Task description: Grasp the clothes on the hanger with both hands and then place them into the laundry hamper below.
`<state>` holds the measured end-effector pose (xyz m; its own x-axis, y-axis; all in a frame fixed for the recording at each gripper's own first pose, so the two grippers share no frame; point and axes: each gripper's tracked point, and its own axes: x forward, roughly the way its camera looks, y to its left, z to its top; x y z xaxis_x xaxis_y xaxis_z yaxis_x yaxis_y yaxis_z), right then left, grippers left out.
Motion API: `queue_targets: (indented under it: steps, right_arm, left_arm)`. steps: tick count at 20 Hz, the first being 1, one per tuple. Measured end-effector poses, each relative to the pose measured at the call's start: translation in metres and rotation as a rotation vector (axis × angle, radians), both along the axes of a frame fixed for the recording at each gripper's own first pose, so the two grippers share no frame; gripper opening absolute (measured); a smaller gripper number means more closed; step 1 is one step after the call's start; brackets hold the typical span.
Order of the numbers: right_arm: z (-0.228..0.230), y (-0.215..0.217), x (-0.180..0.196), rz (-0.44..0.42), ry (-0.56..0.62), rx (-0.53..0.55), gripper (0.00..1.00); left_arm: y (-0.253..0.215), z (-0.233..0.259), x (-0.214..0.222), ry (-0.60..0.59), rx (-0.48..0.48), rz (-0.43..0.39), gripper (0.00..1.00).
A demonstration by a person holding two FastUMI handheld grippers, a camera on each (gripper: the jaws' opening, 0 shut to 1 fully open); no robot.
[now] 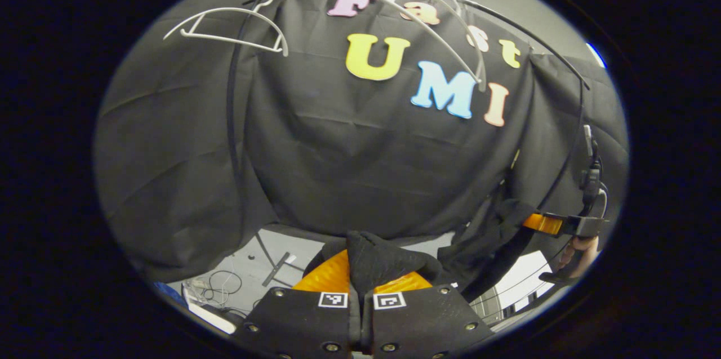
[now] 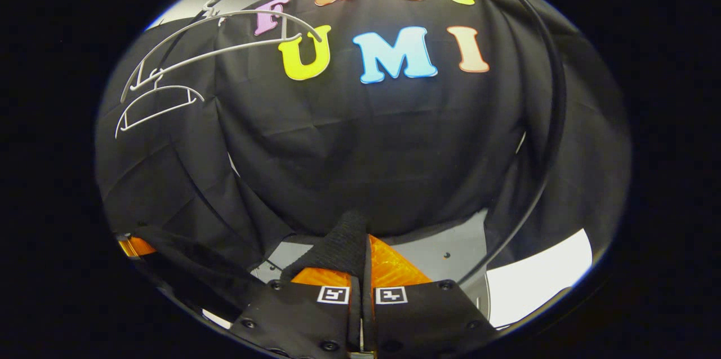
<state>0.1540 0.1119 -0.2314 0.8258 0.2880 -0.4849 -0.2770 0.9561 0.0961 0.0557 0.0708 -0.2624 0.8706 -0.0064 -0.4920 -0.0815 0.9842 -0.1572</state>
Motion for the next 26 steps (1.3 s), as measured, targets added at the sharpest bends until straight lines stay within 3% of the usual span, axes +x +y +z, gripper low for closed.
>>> queue_targets:
  steps: [5, 9, 12, 16, 24, 25, 26]
  right_arm:
    - [-0.043, 0.024, -0.030, -0.047, 0.146, 0.002, 0.03]
    - [-0.069, 0.058, -0.035, -0.040, 0.232, 0.019, 0.03]
    - [-0.085, 0.061, -0.040, -0.030, 0.260, -0.015, 0.03]
    - [-0.110, 0.056, -0.051, -0.062, 0.321, -0.036, 0.04]
    - [-0.125, 0.047, -0.069, -0.096, 0.354, -0.058, 0.06]
    - [-0.127, 0.047, -0.070, -0.096, 0.366, -0.062, 0.02]
    - [-0.127, 0.048, -0.073, -0.094, 0.371, -0.059, 0.10]
  left_arm:
    - [-0.007, -0.045, 0.011, 0.059, -0.023, -0.118, 0.02]
    - [-0.018, -0.068, 0.011, 0.102, -0.004, -0.171, 0.02]
    - [-0.020, -0.082, 0.012, 0.119, 0.051, -0.202, 0.02]
    - [-0.023, -0.106, 0.001, 0.162, 0.116, -0.211, 0.01]
    - [-0.021, -0.115, -0.004, 0.195, 0.116, -0.178, 0.04]
    - [-0.023, -0.116, -0.005, 0.204, 0.110, -0.179, 0.04]
    - [-0.025, -0.118, -0.008, 0.219, 0.104, -0.185, 0.04]
